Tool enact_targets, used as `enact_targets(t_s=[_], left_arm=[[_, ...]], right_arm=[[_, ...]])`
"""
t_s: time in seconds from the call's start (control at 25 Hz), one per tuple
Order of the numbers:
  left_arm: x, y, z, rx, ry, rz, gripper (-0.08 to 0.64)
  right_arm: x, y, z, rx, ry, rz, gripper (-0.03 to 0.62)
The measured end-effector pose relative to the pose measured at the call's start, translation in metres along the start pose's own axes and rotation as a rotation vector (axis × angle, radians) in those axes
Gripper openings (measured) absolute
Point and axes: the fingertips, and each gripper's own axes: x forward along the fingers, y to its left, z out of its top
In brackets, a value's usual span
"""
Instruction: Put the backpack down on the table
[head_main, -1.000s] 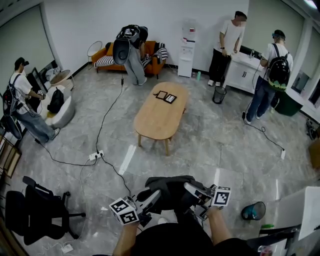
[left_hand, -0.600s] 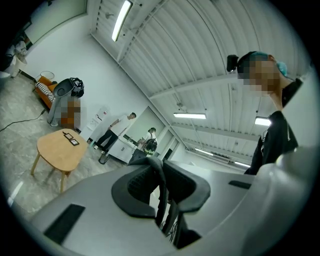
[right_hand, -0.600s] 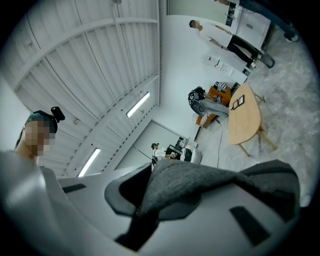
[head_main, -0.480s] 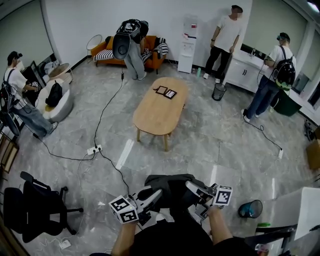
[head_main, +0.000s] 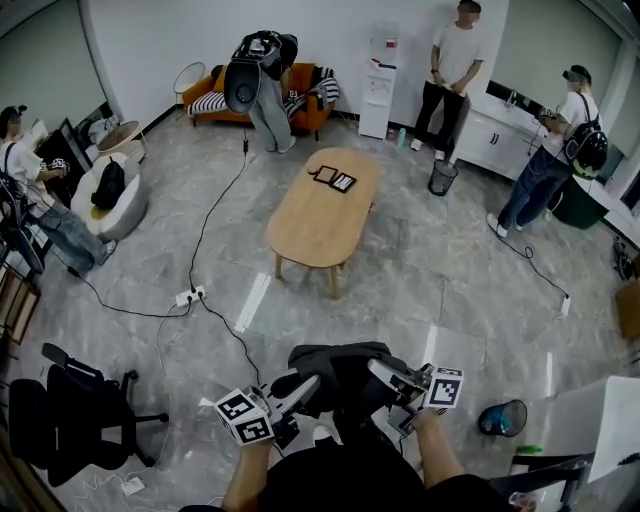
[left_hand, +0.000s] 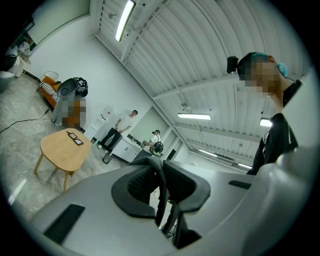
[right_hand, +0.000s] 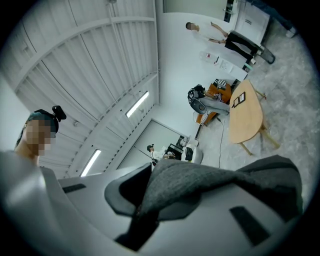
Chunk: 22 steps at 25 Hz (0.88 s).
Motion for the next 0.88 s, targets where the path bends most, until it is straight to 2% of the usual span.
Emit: enact_targets(t_s=[0.48, 0.88], left_arm=[[0.034, 0.039, 0.02, -0.018, 0.014, 0.021, 0.057], [0.074, 0.075, 0.043, -0.033, 0.021, 0.046, 0.057]], right_arm=[[0.015, -0.035, 0.035, 0.026, 0.004, 0.003, 0.048], [0.034, -0.06, 0.086, 0.018, 0.01, 0.033, 0.048]])
